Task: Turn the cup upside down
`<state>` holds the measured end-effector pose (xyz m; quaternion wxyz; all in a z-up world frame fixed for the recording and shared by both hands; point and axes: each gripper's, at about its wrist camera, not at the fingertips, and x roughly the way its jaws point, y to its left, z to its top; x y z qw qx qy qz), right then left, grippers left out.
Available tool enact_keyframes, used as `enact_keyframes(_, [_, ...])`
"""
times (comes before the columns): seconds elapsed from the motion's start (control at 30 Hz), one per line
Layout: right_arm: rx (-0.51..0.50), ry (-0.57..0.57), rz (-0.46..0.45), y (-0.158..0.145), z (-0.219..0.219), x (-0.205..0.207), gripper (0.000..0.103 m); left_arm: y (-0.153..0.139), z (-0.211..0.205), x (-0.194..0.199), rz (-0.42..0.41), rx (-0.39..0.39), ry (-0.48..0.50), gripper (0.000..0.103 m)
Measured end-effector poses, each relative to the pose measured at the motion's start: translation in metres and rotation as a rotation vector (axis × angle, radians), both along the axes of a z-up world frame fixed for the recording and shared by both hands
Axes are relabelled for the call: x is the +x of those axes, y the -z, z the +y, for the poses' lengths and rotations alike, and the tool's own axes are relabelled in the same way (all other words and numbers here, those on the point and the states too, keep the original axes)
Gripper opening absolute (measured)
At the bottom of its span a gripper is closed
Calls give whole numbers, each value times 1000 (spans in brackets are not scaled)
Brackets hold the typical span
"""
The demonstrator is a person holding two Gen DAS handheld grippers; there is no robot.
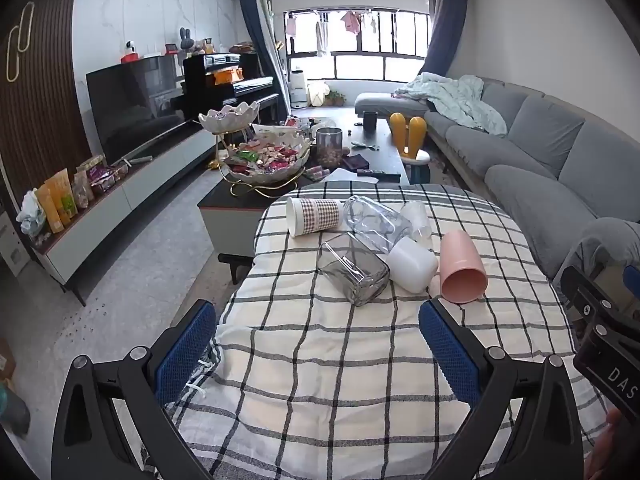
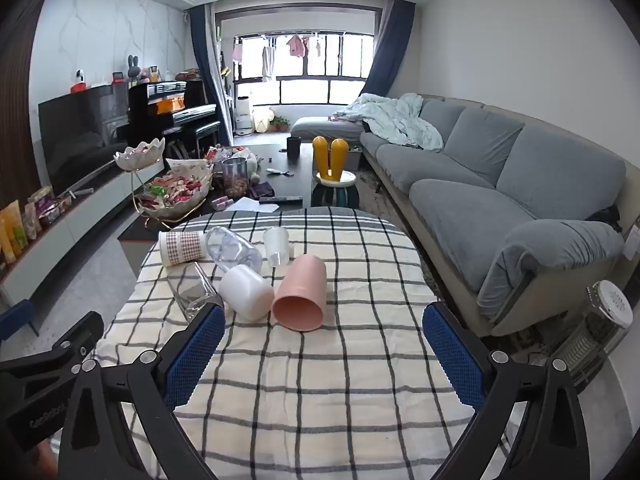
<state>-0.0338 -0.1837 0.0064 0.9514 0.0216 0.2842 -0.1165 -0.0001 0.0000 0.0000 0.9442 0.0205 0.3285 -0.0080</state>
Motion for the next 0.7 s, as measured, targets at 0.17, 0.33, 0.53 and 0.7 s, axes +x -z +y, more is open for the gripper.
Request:
enact_keyframes(0.17, [2,1,0,0,0,0,100,0,-1,0,1,17,-2,103])
enact_keyframes(0.33, [5,1,0,0,-1,0,100,0,3,5,-6,12,-1,103])
enact_keyframes(0.53, [7,1,0,1,-1,0,100,-3,-1,0,-12,16,-3,103])
enact_keyframes(0.7, [8,0,1,1,-1,0,100,-2,-2,-2,-16,17,-9,103])
